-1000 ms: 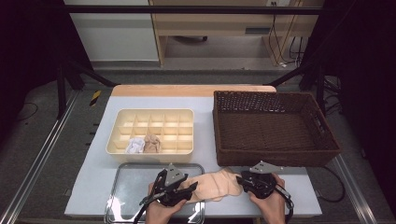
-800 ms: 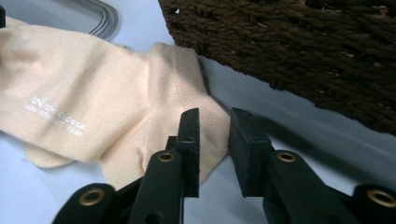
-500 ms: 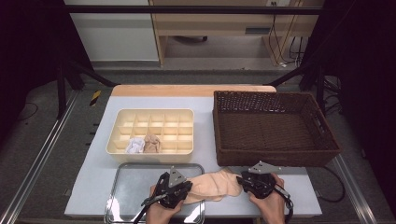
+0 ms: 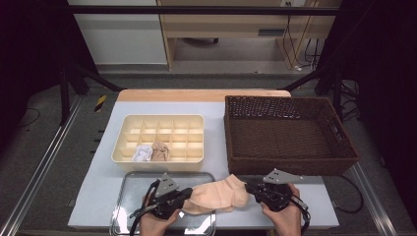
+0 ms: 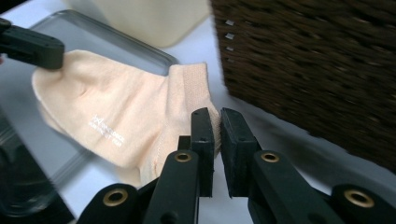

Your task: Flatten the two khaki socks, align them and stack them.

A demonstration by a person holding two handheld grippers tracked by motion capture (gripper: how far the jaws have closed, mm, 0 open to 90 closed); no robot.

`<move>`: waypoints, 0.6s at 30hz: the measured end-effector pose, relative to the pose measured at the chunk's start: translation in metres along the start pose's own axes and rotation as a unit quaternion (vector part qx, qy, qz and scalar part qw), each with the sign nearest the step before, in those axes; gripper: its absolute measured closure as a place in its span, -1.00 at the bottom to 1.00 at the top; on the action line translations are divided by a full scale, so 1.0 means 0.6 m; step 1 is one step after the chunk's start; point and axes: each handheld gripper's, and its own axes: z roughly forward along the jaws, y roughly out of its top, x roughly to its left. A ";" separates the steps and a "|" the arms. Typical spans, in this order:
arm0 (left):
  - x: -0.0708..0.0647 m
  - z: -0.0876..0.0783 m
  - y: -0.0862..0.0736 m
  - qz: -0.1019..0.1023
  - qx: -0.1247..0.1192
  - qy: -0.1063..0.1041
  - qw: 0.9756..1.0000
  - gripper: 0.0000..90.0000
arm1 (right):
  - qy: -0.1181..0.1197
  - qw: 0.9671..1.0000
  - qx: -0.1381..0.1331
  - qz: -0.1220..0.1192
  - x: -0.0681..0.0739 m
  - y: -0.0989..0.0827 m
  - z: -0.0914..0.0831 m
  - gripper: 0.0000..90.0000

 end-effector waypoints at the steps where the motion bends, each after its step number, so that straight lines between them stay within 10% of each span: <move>1: 0.005 -0.006 -0.004 -0.005 -0.002 0.001 1.000 0.95 | 0.007 1.000 0.001 0.001 0.005 0.002 0.002 0.88; 18: 0.022 -0.003 -0.035 -0.006 0.022 0.013 1.000 0.93 | 0.018 0.999 0.031 0.003 0.018 -0.012 0.064 0.86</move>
